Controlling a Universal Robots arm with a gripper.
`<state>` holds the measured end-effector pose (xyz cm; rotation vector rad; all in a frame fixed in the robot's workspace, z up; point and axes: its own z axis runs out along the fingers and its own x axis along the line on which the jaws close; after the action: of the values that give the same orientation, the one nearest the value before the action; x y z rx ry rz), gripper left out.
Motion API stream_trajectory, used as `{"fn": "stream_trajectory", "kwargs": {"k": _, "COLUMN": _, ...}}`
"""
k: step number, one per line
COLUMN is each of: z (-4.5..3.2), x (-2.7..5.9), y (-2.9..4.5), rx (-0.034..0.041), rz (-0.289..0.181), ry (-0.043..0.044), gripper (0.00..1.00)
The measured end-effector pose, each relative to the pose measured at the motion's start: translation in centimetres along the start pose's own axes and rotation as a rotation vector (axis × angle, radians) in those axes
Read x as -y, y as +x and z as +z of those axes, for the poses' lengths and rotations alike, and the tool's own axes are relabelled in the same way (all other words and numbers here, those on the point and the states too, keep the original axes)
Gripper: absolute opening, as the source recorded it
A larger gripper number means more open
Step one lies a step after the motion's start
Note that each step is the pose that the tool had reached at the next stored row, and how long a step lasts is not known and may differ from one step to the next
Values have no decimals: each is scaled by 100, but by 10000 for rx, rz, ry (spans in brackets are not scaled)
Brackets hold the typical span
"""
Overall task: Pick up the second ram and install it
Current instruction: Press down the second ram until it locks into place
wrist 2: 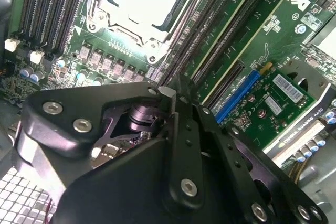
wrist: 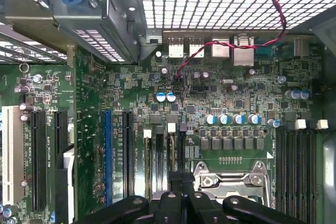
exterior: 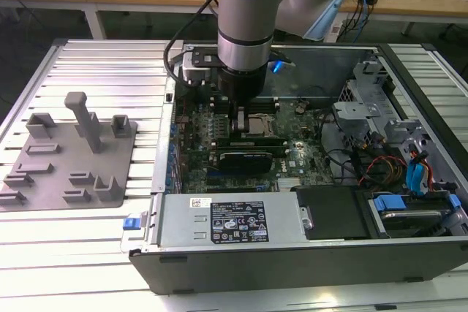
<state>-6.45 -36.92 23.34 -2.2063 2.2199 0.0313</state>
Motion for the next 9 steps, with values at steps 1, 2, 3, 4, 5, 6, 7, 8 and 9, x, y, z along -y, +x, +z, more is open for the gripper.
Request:
{"fn": "stream_trajectory", "kwargs": {"k": 1, "z": 1, "x": 0, "y": 0, "rx": 1, "rz": 0, "ry": 1, "gripper": 8}}
{"fn": "stream_trajectory", "kwargs": {"k": 2, "z": 7, "x": 0, "y": -1, "rx": 5, "rz": 1, "ry": 3, "gripper": 8}}
{"fn": "stream_trajectory", "kwargs": {"k": 3, "z": 24, "x": 0, "y": 0, "rx": 0, "rz": 0, "ry": 0, "gripper": 8}}
{"fn": "stream_trajectory", "kwargs": {"k": 4, "z": 26, "x": 0, "y": 1, "rx": 0, "rz": 1, "ry": 1, "gripper": 8}}
{"fn": "stream_trajectory", "kwargs": {"k": 5, "z": 28, "x": 0, "y": 0, "rx": 3, "rz": 1, "ry": 2, "gripper": 8}}
{"fn": "stream_trajectory", "kwargs": {"k": 6, "z": 30, "x": 0, "y": 0, "rx": 4, "rz": 0, "ry": 2, "gripper": 8}}
{"fn": "stream_trajectory", "kwargs": {"k": 7, "z": 44, "x": 0, "y": 0, "rx": 4, "rz": 1, "ry": 2, "gripper": 8}}
{"fn": "stream_trajectory", "kwargs": {"k": 8, "z": 48, "x": 0, "y": 1, "rx": 0, "rz": 1, "ry": 1, "gripper": 8}}
{"fn": "stream_trajectory", "kwargs": {"k": 9, "z": 49, "x": 0, "y": 1, "rx": -2, "rz": 0, "ry": 0, "gripper": 8}}
